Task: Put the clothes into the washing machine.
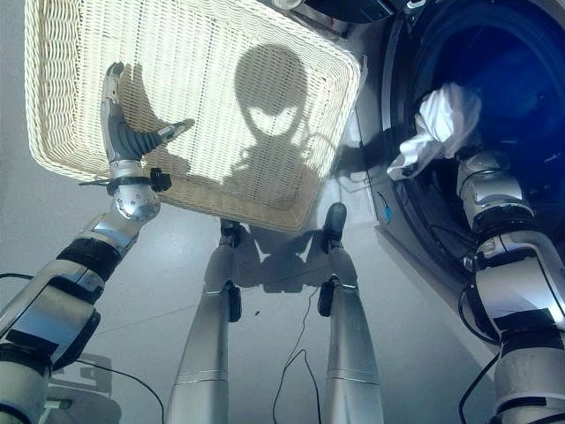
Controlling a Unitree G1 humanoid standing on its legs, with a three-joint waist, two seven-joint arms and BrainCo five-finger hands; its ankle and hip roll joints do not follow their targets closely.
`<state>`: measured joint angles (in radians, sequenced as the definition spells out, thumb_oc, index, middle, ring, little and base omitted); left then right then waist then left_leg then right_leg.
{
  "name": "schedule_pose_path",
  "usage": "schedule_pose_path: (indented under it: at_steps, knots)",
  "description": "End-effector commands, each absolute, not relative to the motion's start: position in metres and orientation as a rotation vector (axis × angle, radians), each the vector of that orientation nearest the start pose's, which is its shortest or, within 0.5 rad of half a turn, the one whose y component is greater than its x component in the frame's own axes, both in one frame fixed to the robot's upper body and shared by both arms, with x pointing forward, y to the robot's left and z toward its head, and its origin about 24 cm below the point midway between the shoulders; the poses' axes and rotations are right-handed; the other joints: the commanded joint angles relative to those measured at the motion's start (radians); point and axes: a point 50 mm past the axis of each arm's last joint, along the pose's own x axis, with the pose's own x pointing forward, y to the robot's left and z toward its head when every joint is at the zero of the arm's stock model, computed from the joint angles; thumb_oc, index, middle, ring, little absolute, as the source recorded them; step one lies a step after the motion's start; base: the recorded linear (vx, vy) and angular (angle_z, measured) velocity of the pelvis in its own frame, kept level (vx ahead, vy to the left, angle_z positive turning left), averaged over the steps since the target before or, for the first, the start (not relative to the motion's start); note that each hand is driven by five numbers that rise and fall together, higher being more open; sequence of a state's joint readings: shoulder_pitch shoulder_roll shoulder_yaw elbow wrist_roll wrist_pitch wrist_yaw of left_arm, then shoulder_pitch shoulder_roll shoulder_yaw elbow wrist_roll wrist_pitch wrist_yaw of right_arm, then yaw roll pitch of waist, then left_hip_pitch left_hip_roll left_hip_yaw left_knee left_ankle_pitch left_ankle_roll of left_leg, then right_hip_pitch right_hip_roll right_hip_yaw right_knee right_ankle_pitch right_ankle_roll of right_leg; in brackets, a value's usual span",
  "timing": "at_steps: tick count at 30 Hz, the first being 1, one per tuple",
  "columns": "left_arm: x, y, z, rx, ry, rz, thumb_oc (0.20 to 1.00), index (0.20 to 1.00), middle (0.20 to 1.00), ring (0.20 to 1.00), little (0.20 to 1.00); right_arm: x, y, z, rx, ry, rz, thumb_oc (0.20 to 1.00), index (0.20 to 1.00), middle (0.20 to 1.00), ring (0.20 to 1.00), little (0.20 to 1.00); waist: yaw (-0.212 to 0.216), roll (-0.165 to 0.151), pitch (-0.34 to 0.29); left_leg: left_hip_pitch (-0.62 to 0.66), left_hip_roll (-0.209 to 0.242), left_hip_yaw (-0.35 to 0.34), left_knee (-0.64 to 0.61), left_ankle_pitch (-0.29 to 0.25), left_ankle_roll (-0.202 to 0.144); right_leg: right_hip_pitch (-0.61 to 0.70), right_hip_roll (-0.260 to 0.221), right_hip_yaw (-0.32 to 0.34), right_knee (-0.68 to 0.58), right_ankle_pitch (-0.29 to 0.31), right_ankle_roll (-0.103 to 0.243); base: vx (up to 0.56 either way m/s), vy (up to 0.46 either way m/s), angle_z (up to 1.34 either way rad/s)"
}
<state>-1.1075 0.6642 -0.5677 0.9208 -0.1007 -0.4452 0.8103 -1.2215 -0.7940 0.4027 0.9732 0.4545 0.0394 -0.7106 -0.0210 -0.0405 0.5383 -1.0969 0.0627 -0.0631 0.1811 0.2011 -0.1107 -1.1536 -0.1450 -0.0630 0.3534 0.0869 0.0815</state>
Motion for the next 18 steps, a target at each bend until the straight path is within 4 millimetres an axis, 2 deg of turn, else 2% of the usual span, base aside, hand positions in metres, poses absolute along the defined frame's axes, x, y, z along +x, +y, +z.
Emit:
schedule_pose_path:
  at_steps: [1, 4, 9, 12, 18]
  knots:
    - [0.38, 0.218, 0.272, 0.495, -0.86, 0.617, 1.0, 1.0, 1.0, 1.0, 1.0, 0.374, -0.303, 0.291, -0.418, -0.41, -0.904, 1.0, 1.0, 1.0, 1.0, 1.0, -0.011, 0.025, -0.018, 0.004, -0.019, -0.018, 0.1, -0.131, 0.016, 0.023, 0.035, -0.035, -0.027, 0.044, 0.054, 0.0, 0.031, -0.01]
    - [0.379, 0.218, 0.274, 0.488, -0.867, 0.625, 1.0, 1.0, 1.0, 1.0, 1.0, 0.376, -0.292, 0.289, -0.432, -0.435, -0.866, 1.0, 1.0, 1.0, 1.0, 1.0, -0.016, 0.026, -0.018, -0.007, -0.02, -0.014, 0.098, -0.122, 0.014, 0.012, 0.034, -0.033, -0.028, 0.048, 0.054, -0.01, 0.012, 0.0]
    - [0.378, 0.216, 0.267, 0.48, -0.867, 0.638, 1.0, 1.0, 1.0, 1.0, 1.0, 0.375, -0.274, 0.273, -0.586, -0.46, -0.866, 1.0, 1.0, 1.0, 1.0, 1.0, -0.026, 0.026, -0.018, -0.001, -0.013, -0.003, 0.093, -0.127, 0.01, 0.011, 0.038, -0.024, -0.023, 0.04, 0.055, 0.0, 0.013, -0.02]
    - [0.378, 0.216, 0.267, 0.478, -0.867, 0.646, 1.0, 1.0, 1.0, 1.0, 1.0, 0.373, -0.271, 0.271, -0.638, -0.475, -0.882, 1.0, 1.0, 1.0, 1.0, 1.0, -0.033, 0.022, -0.018, 0.0, -0.009, 0.001, 0.089, -0.125, 0.009, 0.01, 0.04, -0.02, -0.022, 0.041, 0.056, 0.0, 0.0, 0.0]
    - [0.377, 0.216, 0.266, 0.475, -0.87, 0.648, 1.0, 1.0, 1.0, 1.0, 1.0, 0.37, -0.278, 0.263, -0.591, -0.454, -0.949, 1.0, 1.0, 1.0, 1.0, 1.0, -0.038, 0.024, -0.018, -0.005, -0.005, 0.004, 0.093, -0.126, 0.007, 0.003, 0.042, -0.013, -0.017, 0.04, 0.058, 0.0, 0.0, 0.0]
